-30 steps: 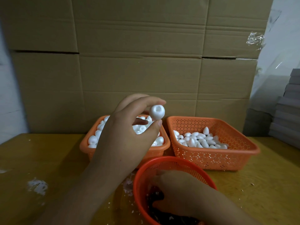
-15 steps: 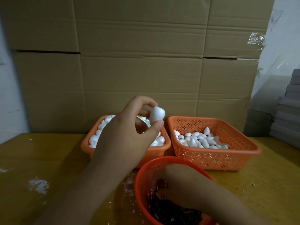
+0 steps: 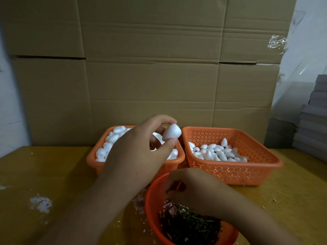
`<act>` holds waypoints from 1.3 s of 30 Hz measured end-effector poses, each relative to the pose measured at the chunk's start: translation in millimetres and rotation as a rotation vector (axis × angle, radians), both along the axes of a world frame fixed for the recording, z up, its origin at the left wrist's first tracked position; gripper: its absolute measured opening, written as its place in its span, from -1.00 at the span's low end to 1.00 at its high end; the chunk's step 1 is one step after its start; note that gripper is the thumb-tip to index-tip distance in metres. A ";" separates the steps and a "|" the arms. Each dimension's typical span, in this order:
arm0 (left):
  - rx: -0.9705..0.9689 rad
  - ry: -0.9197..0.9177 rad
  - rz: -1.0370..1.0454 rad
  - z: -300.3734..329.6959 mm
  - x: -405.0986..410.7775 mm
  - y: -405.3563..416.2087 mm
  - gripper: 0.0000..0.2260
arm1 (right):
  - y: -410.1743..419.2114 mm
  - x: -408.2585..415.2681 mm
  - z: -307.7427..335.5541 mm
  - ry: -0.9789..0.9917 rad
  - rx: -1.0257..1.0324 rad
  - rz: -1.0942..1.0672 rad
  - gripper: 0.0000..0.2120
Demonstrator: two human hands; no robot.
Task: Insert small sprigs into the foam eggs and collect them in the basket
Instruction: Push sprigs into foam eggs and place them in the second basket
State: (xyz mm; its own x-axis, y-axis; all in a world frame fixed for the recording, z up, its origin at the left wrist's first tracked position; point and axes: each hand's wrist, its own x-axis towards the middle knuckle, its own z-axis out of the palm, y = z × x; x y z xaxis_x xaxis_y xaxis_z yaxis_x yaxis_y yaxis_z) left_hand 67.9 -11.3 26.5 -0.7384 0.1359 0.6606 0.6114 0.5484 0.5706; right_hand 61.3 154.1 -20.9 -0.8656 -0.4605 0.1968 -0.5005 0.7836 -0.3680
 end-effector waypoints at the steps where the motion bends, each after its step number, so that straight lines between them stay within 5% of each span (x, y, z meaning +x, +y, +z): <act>1: -0.005 -0.005 0.003 0.0 -0.5 -0.4 -0.70 | 1.4 -0.8 2.1 0.019 -0.035 -0.020 -0.91; 9: -0.021 -0.058 -0.007 1.5 -2.9 -5.6 -0.76 | 13.4 6.1 39.6 0.207 -0.796 -0.127 -0.86; 12: -0.007 -0.085 -0.029 1.2 -3.0 -3.4 -0.81 | 14.7 11.2 46.8 0.304 -0.874 -0.150 -0.87; 17: 0.006 -0.100 -0.077 1.0 -1.2 -1.0 -0.85 | 13.3 18.5 51.3 0.191 -1.154 -0.053 -0.94; 39: -0.026 -0.071 -0.119 0.8 -2.7 -3.0 -0.73 | -0.2 15.1 39.1 0.114 -1.157 -0.056 -0.87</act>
State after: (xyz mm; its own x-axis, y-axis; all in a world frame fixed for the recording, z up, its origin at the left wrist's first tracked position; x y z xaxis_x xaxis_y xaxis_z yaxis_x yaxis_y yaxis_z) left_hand 65.1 -14.3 27.3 -0.7606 0.2414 0.6027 0.6316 0.4899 0.6009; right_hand 76.4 153.9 18.3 -0.8291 0.0829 0.5529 -0.5523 0.0313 -0.8330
